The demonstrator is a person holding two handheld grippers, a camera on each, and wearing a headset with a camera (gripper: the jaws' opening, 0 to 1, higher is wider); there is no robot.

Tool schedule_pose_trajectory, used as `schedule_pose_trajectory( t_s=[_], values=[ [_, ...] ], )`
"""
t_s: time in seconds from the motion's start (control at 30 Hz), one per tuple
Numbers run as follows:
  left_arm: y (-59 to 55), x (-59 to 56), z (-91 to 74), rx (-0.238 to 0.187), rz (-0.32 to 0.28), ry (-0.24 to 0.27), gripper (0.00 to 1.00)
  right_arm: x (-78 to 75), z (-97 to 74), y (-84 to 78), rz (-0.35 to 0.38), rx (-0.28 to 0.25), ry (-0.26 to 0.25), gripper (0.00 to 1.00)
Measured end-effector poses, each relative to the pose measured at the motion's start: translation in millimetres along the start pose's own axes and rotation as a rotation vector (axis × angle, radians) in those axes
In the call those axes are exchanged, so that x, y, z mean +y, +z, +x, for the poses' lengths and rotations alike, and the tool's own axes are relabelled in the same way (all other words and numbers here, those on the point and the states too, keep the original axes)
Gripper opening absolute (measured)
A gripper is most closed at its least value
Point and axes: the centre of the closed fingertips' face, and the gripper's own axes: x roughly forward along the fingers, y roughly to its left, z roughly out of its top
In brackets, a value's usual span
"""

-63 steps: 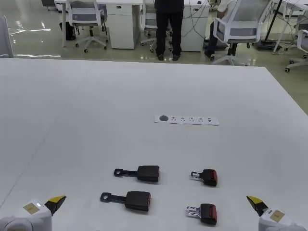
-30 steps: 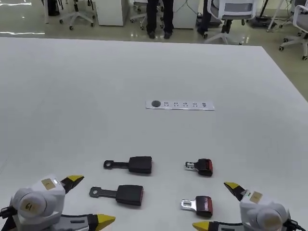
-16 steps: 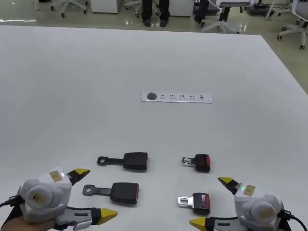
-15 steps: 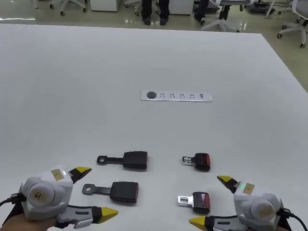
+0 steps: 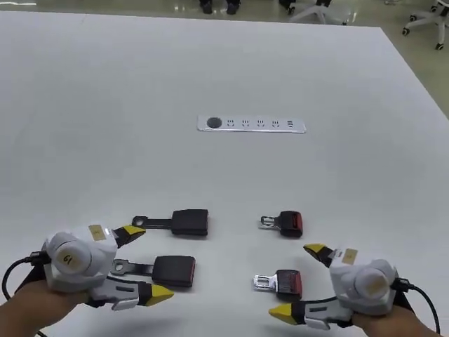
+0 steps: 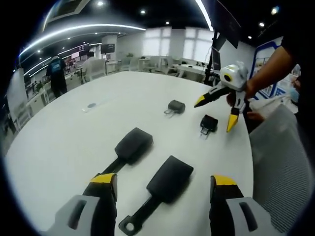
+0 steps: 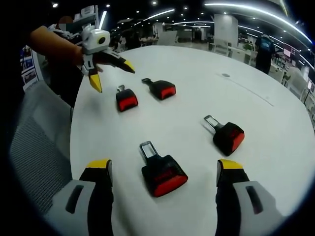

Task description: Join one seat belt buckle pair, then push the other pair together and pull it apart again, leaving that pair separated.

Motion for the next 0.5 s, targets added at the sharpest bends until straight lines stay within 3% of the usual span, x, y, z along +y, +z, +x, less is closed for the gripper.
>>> schedule_pose_trajectory(
  t_s=[0.2, 0.43, 0.5],
  values=[
    [-6.3, -8.7, 13.8, 0.050, 0.054, -0.062, 0.71, -4.0, 6.6, -10.0, -0.003, 0.024, 0.034, 0.84],
    [-9.0, -17.1, 23.1, 0.096, 0.129, -0.114, 0.67, -0.7, 11.4, -28.7, -0.050, 0.090, 0.068, 0.77],
    [-16.6, -16.8, 26.8, 0.120, 0.152, -0.129, 0.65, 3.6, 11.0, -26.8, -0.056, 0.089, 0.087, 0.75]
  ],
)
